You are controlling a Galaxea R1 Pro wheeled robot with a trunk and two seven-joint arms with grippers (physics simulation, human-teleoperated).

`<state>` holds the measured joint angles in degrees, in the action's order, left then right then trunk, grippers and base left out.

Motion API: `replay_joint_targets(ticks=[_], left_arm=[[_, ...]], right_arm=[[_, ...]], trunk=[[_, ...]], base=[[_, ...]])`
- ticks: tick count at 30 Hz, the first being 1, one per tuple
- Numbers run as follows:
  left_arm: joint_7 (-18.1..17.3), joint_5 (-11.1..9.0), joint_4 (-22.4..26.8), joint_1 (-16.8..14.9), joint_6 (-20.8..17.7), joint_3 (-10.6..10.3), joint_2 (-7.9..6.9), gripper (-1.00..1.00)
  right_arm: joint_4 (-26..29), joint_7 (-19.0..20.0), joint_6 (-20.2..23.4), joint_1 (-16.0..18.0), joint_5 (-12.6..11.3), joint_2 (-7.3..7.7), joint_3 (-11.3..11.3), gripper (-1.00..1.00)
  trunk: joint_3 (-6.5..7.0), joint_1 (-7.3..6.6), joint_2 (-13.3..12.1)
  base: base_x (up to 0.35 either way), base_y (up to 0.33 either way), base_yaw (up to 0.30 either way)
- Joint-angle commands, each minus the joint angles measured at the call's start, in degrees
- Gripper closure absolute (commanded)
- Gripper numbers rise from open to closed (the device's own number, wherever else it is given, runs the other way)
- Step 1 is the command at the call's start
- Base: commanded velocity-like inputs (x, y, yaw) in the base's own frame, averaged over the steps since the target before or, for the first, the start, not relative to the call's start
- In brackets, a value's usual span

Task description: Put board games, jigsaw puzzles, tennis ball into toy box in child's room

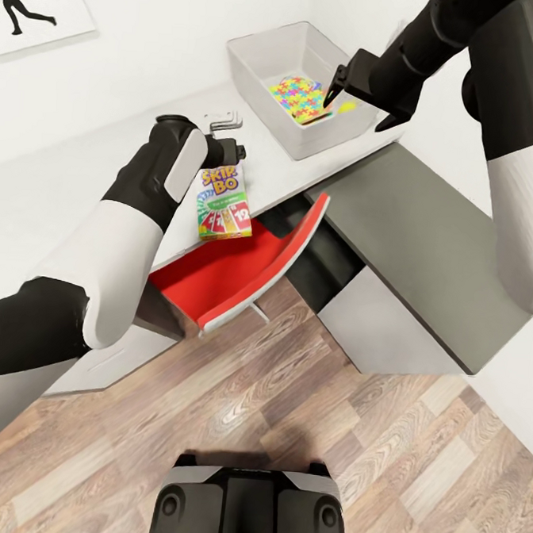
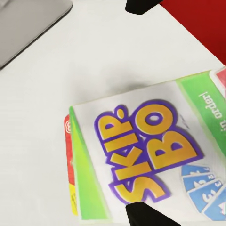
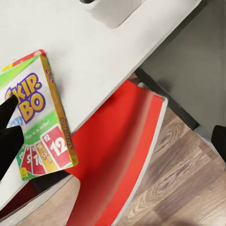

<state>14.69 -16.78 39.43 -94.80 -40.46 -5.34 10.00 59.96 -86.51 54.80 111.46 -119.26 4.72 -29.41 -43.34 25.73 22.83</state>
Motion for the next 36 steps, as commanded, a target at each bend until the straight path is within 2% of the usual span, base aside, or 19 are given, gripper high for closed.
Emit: replay_joint_targets(ticks=[1,18,21,25,27,29,31,36], left_arm=[[0.5,-0.6,0.0,0.0,-0.1,-0.2,0.00,-1.00],[0.6,-0.3,0.0,0.3,0.8,-0.3,0.00,-1.00],[0.6,-0.1,0.0,0.6,0.8,-1.0,0.00,-1.00],[0.7,0.1,0.0,0.9,0.8,-3.9,0.00,-1.00],[0.9,0.2,0.0,1.0,0.9,-6.3,0.00,-1.00],[2.6,0.1,-0.1,1.1,0.9,-9.6,0.00,-1.00],[5.0,0.0,-0.1,1.1,0.9,-11.3,0.00,-1.00],[8.4,-0.3,-0.2,1.2,1.1,-12.9,0.00,-1.00]], right_arm=[[0.1,-0.5,0.6,0.1,-0.7,0.31,-0.2,-1.00],[0.1,-0.6,0.8,0.0,0.0,0.70,-0.1,-1.00],[0.1,-0.6,0.9,0.0,-0.1,0.75,-0.1,-1.00],[0.1,-0.5,0.9,0.0,-0.1,0.76,-0.1,-1.00],[0.1,-0.5,0.9,0.0,-0.1,0.73,-0.2,-1.00],[0.2,-0.5,0.9,0.0,-0.1,0.55,-0.2,-1.00],[0.2,-0.6,0.9,0.0,-0.1,0.46,-0.3,-1.00],[0.4,-0.7,0.8,0.1,0.0,0.59,-0.4,-1.00]], trunk=[[-0.07,0.06,0.1],[-0.07,0.06,0.1],[-0.07,0.06,0.1],[-0.07,0.06,0.1],[-0.07,0.06,0.1],[-0.07,0.06,0.1],[-0.07,0.06,0.1],[-0.07,0.06,0.1]], base=[[0.169,0.000,0.000],[0.118,0.000,0.000],[0.081,0.000,0.000],[0.030,0.000,0.000],[0.011,0.000,0.000],[0.005,0.000,0.000],[0.003,0.000,0.000],[0.001,0.000,0.000]])
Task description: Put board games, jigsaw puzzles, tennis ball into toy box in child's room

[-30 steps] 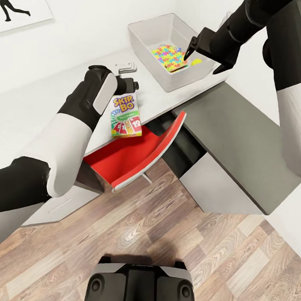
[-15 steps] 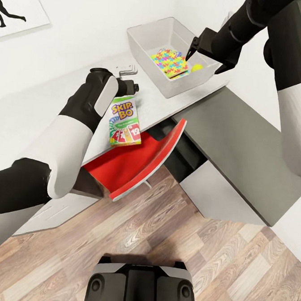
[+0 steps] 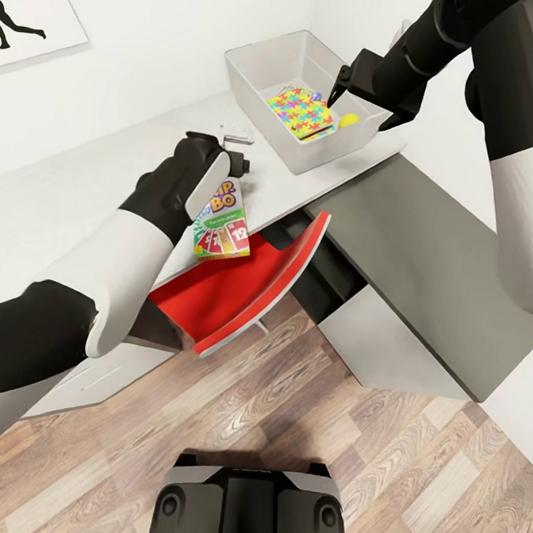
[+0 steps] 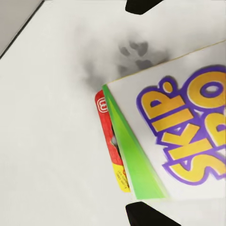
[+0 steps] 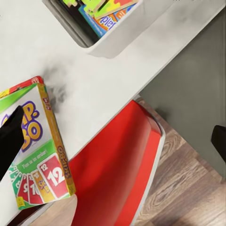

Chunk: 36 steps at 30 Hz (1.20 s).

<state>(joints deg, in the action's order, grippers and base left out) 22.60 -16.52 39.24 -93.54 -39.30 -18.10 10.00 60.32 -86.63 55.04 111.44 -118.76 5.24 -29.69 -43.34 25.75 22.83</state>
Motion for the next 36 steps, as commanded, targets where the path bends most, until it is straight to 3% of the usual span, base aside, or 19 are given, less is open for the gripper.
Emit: replay_joint_targets(ticks=[1,12,30,36], left_arm=[[0.7,-0.6,0.0,0.0,-0.1,-0.3,0.00,-1.00],[1.8,-0.6,-0.7,0.0,0.8,-5.5,0.00,-1.00],[1.8,-0.2,-6.5,0.0,6.6,-6.7,0.00,-1.00],[1.8,-0.3,-7.3,0.0,8.6,-11.6,0.00,-1.00]], right_arm=[[0.0,-0.5,0.6,0.1,-0.6,0.10,-0.2,-1.00],[0.1,-0.5,0.6,0.1,-0.5,0.03,-0.4,-1.00],[2.5,-1.0,0.5,0.1,-0.6,0.04,-0.2,-1.00],[3.1,-1.6,0.5,0.1,-0.7,0.18,-0.3,-1.00]], trunk=[[-0.07,0.03,0.1],[-0.07,0.03,0.1],[-0.01,0.03,0.1],[0.13,0.03,0.1]], base=[[0.000,0.000,0.000],[0.000,0.000,0.000],[0.000,0.000,0.000],[0.000,0.000,0.000]])
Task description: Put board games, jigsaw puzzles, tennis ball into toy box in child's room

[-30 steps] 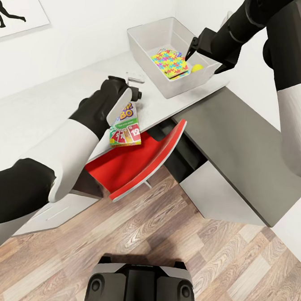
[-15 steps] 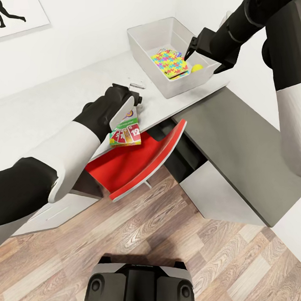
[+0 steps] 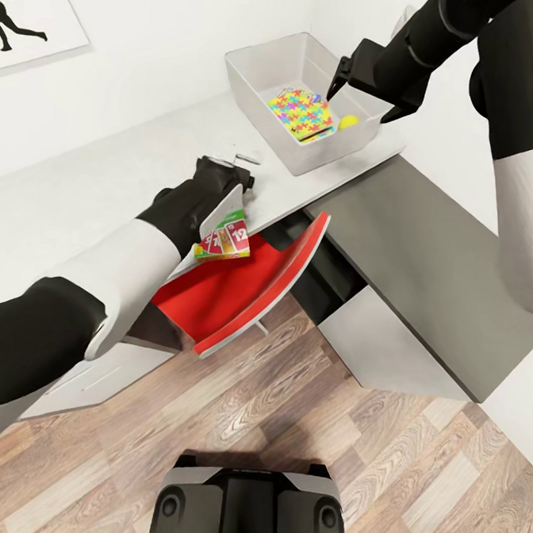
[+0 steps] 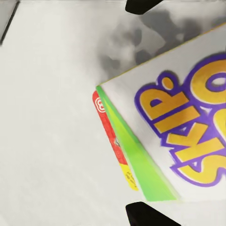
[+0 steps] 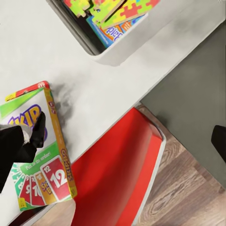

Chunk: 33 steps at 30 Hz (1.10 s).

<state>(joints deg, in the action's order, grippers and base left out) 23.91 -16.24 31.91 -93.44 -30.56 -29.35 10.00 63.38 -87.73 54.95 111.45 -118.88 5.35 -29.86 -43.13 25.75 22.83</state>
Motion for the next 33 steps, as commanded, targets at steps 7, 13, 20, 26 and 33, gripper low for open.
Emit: replay_joint_targets(ticks=[7,13,20,26,33], left_arm=[[0.5,-0.6,-0.1,-0.1,0.9,-1.9,0.00,-1.00],[0.5,-0.6,-0.1,-0.1,1.1,-2.2,0.00,-1.00],[0.5,-0.7,-0.1,-0.1,1.0,-2.3,0.00,-1.00],[0.5,-0.6,-0.1,-0.1,1.0,-2.3,0.00,-1.00],[0.5,-0.5,-0.1,-0.1,1.0,-2.3,0.00,-1.00]], right_arm=[[1.3,-0.7,0.6,0.1,-0.7,0.10,-0.2,-1.00],[1.9,-0.7,0.5,0.1,-0.7,0.10,-0.2,-1.00],[2.0,-0.8,0.4,0.1,-0.9,0.11,-0.1,-1.00],[2.0,-0.8,0.4,0.1,-1.0,0.16,0.0,-1.00],[2.0,-0.8,0.4,0.1,-1.0,0.09,0.0,-1.00]], trunk=[[0.16,0.04,0.1],[0.29,0.04,0.1],[0.28,0.04,0.1],[-0.08,0.04,0.1],[-0.71,0.04,0.1]], base=[[0.000,0.000,0.000],[0.000,0.000,0.000],[0.000,0.000,0.000],[0.000,0.000,0.000],[0.000,0.000,0.000]])
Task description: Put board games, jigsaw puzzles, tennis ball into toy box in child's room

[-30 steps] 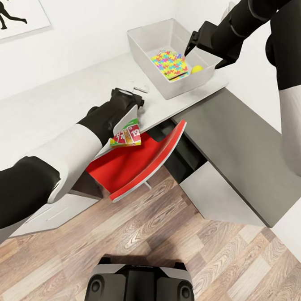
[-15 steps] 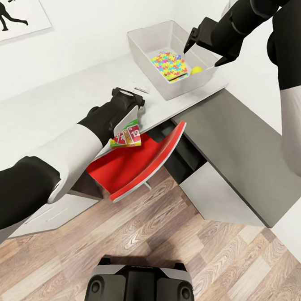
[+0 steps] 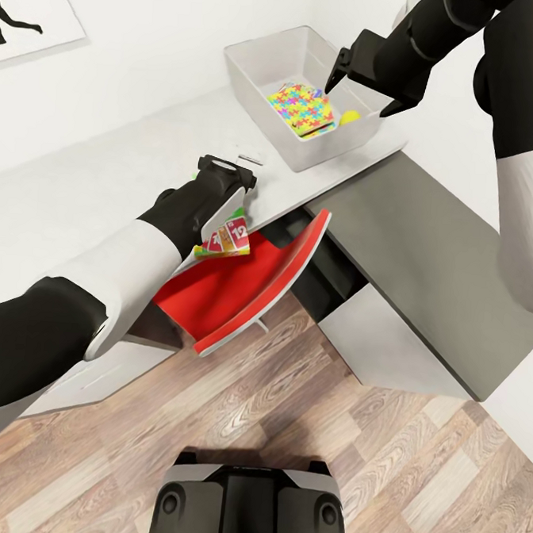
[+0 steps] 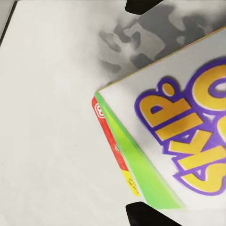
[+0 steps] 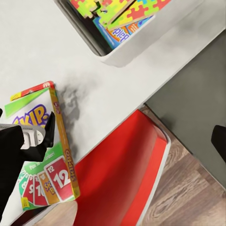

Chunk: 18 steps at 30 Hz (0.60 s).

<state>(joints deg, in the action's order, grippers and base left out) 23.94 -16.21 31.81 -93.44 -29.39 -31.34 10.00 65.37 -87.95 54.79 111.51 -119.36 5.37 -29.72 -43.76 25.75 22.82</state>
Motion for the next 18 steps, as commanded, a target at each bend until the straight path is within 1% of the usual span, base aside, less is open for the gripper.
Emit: replay_joint_targets(ticks=[1,7,11,14,18], left_arm=[[0.5,-0.5,0.0,-0.1,-0.1,-0.3,0.00,-1.00],[0.5,-0.5,0.0,-0.1,-0.1,-0.3,0.00,-1.00],[0.5,-0.3,0.0,-0.1,-0.1,-0.4,0.00,-1.00],[0.6,0.0,0.0,-0.1,-0.1,-1.1,0.00,-1.00],[0.6,0.2,0.2,-0.1,-0.1,-3.0,0.00,-1.00]], right_arm=[[0.0,-0.5,0.6,0.1,-0.5,0.05,-0.1,-1.00],[0.0,-0.6,0.7,0.1,-0.5,0.07,-0.2,-1.00],[0.0,-0.5,0.7,0.0,-0.5,0.08,-0.2,-1.00],[0.0,-0.5,0.7,0.0,-0.4,-0.08,-0.3,-1.00],[-0.1,-0.5,0.7,0.0,-0.2,-0.47,-0.3,-1.00]], trunk=[[-0.17,0.03,0.1],[-0.73,0.03,0.1],[-1.04,0.03,0.1],[-1.13,0.03,0.1],[-1.17,0.03,0.1]], base=[[0.000,0.000,0.000],[0.001,0.000,0.000],[0.077,0.000,0.000],[0.160,0.000,0.000],[0.136,0.000,0.000]])
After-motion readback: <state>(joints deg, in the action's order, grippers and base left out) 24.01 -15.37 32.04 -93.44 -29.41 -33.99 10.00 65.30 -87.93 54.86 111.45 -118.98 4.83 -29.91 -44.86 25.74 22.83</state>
